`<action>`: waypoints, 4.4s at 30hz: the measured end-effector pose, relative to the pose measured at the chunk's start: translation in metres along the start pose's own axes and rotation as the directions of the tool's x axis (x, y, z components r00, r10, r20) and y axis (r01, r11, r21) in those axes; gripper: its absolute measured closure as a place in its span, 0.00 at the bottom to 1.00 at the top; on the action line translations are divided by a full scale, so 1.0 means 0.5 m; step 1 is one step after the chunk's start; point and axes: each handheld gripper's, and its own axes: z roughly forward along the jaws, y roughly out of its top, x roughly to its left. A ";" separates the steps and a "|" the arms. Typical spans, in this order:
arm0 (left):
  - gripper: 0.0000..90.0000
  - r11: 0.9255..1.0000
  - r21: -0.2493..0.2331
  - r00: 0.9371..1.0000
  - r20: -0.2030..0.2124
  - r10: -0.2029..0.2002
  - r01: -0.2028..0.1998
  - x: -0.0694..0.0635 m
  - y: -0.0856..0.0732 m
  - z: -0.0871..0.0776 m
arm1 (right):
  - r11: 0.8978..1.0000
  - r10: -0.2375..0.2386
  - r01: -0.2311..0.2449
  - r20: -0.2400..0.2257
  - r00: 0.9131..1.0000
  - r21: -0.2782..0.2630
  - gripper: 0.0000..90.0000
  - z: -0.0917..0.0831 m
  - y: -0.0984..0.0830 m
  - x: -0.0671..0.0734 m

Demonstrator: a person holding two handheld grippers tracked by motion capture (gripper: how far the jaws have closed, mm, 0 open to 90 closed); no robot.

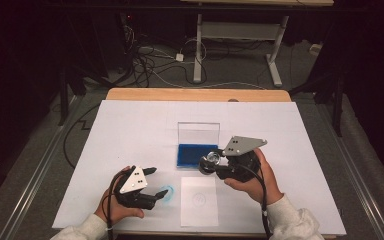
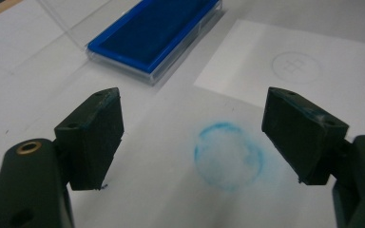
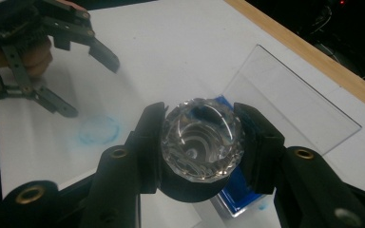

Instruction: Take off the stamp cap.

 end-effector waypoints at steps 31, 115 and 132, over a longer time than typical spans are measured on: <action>0.30 0.993 -0.100 0.996 0.041 0.075 -0.071 -0.043 0.092 0.085 | 0.999 0.006 -0.009 -0.106 0.994 -0.032 0.63 0.048 0.013 0.054; 0.41 1.000 0.017 1.000 -0.016 0.024 -0.024 0.040 0.053 0.021 | 0.995 0.033 -0.039 -0.063 0.997 -0.093 0.63 -0.011 -0.009 0.038; 0.41 0.998 0.037 0.996 -0.078 0.052 -0.049 0.047 0.036 -0.024 | 0.997 0.046 -0.046 -0.014 0.999 -0.064 0.63 -0.036 -0.028 0.008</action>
